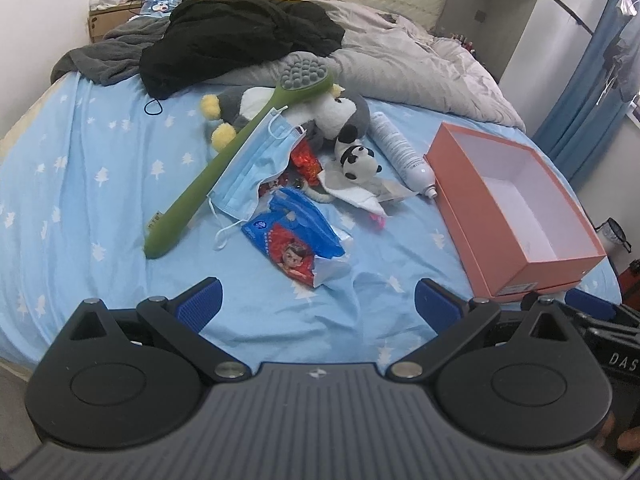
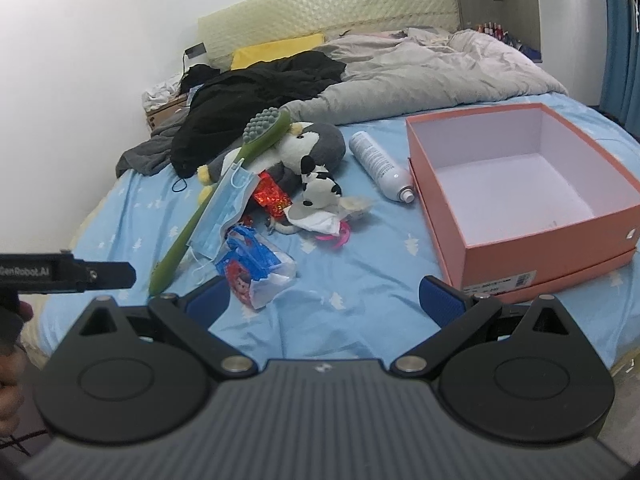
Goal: Organize soft objects
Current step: 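Grasp the blue snack bag with the left gripper while the right gripper grasps the clear pouch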
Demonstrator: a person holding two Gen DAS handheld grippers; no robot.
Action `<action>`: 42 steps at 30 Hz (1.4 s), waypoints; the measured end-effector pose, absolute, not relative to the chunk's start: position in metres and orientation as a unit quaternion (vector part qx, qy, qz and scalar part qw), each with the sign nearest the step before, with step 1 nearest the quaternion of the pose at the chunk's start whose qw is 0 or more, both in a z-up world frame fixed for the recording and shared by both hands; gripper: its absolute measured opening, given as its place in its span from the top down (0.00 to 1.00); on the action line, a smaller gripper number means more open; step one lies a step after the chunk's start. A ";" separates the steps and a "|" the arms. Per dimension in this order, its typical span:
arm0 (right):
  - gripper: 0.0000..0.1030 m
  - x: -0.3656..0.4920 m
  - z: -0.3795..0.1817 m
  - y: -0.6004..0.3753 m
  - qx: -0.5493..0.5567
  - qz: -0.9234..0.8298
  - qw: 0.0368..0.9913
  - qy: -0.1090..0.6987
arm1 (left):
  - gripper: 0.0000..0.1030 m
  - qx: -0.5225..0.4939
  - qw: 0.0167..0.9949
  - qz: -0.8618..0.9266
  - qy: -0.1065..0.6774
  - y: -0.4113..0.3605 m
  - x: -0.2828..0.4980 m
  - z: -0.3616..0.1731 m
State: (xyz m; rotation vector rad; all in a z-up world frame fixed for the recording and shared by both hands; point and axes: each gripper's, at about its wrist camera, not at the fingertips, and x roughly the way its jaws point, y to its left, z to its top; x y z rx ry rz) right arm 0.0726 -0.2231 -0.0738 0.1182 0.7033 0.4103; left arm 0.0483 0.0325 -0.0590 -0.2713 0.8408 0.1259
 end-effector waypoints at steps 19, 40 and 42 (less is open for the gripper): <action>0.32 0.126 -0.090 -0.188 0.034 0.229 0.906 0.353 | 0.02 -0.180 0.897 0.072 0.398 0.061 0.095 -0.110; 0.32 0.294 -0.164 -0.130 -0.017 0.198 0.900 0.389 | 0.25 -0.280 0.853 0.045 0.438 0.095 0.215 -0.205; 0.33 0.316 -0.173 -0.127 -0.017 0.202 0.894 0.399 | 0.27 -0.298 0.840 0.051 0.451 0.096 0.228 -0.216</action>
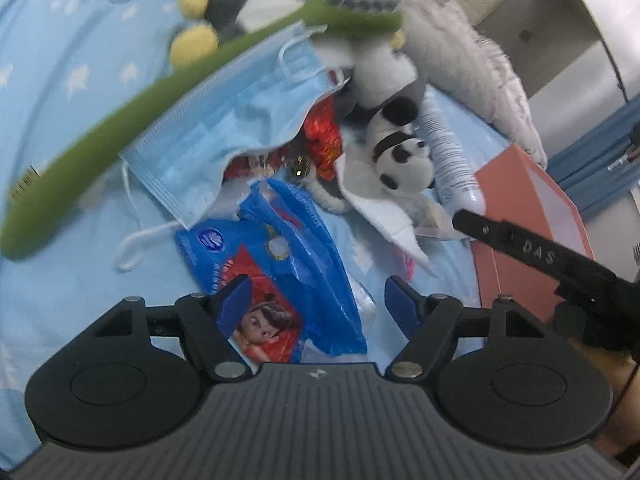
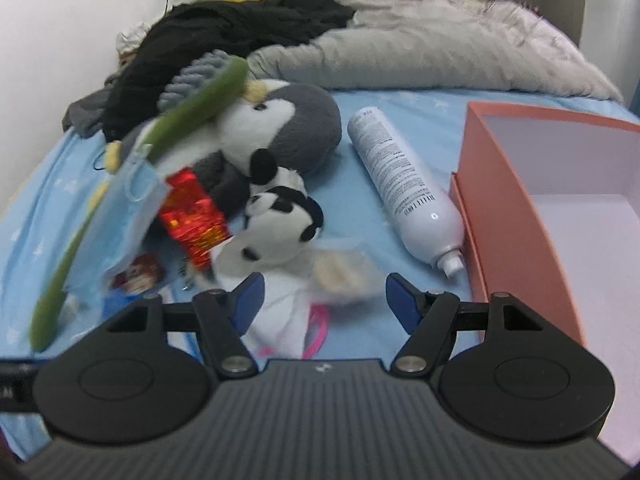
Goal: Organize soft objects
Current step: 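Grasp the blue snack bag with the left gripper while the right gripper grasps the clear pouch, then carry the blue bag and clear pouch with both grippers over the pink box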
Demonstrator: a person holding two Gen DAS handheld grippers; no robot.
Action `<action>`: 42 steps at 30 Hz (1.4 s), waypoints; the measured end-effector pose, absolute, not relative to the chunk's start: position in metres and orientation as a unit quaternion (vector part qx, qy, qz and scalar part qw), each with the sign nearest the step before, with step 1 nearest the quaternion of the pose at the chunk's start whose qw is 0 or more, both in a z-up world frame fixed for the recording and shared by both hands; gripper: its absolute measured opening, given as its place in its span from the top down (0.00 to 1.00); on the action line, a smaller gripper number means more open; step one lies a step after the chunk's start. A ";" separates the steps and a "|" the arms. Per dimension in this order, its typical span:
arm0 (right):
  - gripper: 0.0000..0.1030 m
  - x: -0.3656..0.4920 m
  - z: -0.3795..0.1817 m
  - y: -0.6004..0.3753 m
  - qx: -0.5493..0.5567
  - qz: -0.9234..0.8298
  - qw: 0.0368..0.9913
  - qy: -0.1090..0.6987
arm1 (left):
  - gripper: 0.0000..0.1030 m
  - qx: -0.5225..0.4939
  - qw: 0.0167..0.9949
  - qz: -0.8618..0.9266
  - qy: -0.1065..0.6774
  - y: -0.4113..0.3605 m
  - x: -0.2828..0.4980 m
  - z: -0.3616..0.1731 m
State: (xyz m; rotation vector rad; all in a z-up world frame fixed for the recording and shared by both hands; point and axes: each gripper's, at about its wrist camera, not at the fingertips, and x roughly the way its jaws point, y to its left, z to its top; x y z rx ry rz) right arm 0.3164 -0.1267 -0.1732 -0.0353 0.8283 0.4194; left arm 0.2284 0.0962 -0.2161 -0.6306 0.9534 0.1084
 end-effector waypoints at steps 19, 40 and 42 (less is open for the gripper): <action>0.60 0.385 -0.226 -0.124 0.015 0.231 0.822 0.521 | 0.84 -0.271 0.816 0.125 0.496 0.086 0.269 -0.241; 0.71 0.280 -0.197 -0.152 0.004 0.194 0.874 0.445 | 0.92 -0.230 0.865 0.018 0.445 0.073 0.207 -0.210; 0.71 0.266 -0.193 -0.153 0.005 0.192 0.879 0.437 | 0.92 -0.219 0.875 0.015 0.432 0.070 0.197 -0.204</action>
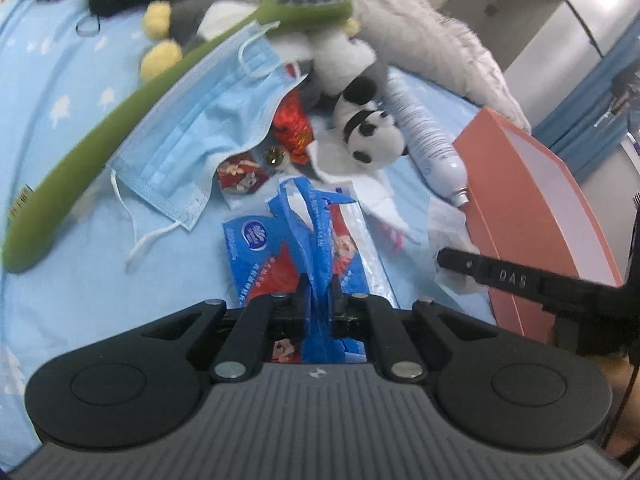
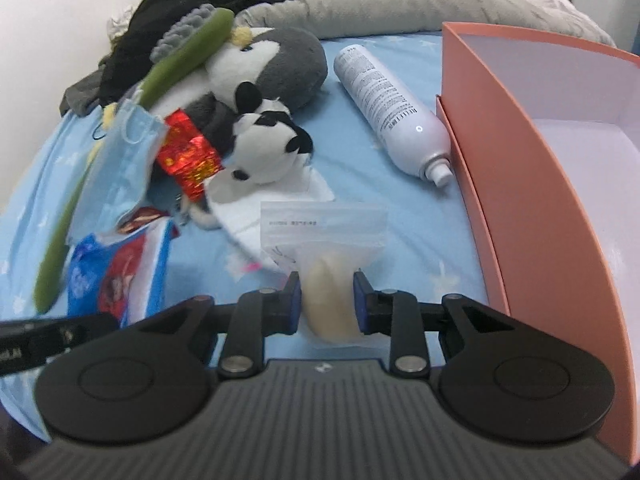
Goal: Organize soft objects
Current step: 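Carry the blue bag and clear pouch with both grippers over the pink box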
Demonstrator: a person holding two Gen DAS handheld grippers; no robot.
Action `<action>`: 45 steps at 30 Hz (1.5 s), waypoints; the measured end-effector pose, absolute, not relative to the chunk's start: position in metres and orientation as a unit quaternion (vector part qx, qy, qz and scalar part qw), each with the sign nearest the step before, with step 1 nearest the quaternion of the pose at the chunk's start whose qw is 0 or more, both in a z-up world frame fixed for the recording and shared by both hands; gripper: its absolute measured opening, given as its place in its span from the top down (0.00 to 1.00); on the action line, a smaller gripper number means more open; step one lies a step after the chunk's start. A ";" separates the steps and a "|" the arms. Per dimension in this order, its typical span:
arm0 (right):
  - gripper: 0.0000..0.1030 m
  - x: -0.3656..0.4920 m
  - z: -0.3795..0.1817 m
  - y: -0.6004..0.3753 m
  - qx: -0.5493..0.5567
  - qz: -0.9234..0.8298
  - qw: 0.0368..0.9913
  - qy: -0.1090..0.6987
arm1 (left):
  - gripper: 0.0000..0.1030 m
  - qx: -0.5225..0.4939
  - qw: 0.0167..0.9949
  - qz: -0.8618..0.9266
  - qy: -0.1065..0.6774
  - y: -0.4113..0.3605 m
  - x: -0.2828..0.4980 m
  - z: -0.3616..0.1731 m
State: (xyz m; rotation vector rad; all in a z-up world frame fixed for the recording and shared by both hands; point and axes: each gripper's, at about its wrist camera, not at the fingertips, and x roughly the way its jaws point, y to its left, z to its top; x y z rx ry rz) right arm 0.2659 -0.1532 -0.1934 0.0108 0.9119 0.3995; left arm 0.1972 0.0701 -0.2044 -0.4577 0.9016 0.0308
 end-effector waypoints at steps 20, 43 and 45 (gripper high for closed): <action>0.71 0.165 -0.128 -0.190 0.044 0.195 0.908 0.368 | 0.92 -0.209 0.903 -0.021 0.375 0.033 0.133 -0.142; 0.71 0.157 -0.046 -0.246 0.052 0.176 0.948 0.261 | 0.92 -0.149 0.938 -0.092 0.300 -0.022 0.165 -0.045; 0.71 0.160 -0.036 -0.255 0.051 0.167 0.952 0.250 | 0.92 -0.143 0.940 -0.098 0.293 -0.029 0.170 -0.035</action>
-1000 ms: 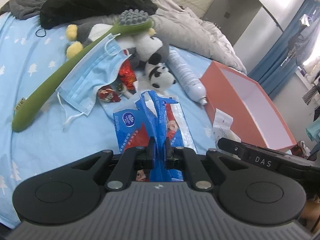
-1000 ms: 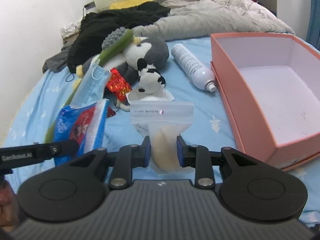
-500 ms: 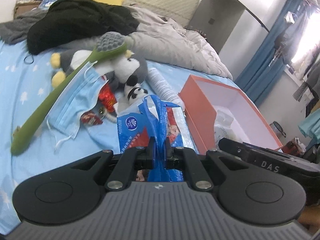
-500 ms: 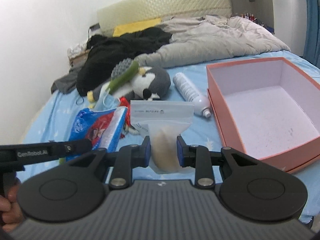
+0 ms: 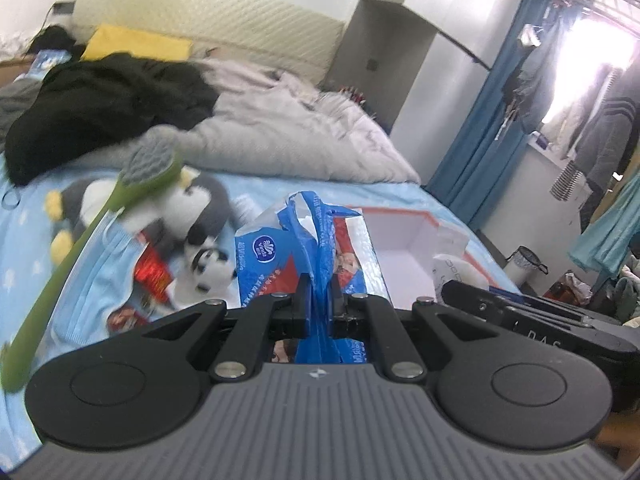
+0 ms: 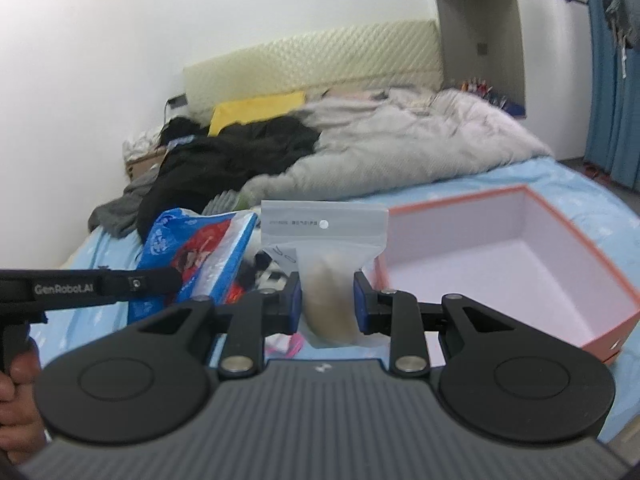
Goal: Organize soft objects
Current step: 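Carry the blue bag and clear pouch with both grippers over the pink box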
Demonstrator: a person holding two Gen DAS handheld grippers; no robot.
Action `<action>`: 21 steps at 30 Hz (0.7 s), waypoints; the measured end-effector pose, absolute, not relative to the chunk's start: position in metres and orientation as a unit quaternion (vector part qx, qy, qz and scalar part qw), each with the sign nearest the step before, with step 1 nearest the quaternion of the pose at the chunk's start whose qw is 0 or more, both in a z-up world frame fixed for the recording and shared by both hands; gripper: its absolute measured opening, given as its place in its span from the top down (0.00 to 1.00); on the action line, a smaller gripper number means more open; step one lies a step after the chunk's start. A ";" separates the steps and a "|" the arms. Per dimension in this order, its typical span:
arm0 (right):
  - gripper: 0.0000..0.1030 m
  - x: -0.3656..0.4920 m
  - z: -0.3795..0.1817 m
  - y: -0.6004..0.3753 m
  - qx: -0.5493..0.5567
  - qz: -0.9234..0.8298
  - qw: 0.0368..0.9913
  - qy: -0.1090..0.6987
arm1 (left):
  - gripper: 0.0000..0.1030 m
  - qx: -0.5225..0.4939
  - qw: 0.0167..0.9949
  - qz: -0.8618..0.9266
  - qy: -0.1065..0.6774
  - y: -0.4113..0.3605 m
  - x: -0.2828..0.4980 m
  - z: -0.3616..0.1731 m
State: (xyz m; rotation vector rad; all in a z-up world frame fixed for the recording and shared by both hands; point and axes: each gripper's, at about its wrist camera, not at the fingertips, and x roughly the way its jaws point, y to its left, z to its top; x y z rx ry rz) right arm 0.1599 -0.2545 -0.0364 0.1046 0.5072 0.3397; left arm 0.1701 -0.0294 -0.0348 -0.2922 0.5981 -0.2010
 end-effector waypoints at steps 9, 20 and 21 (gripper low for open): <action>0.71 0.179 -0.003 -0.292 0.047 0.129 0.966 0.217 | 0.92 -0.130 0.942 -0.137 0.279 -0.068 0.210 0.001; 0.71 0.229 -0.011 -0.351 0.089 0.076 0.954 0.274 | 0.92 -0.110 0.916 -0.172 0.346 -0.129 0.301 -0.020; 0.71 0.232 -0.014 -0.354 0.089 0.075 0.953 0.281 | 0.92 -0.110 0.911 -0.172 0.359 -0.135 0.310 -0.027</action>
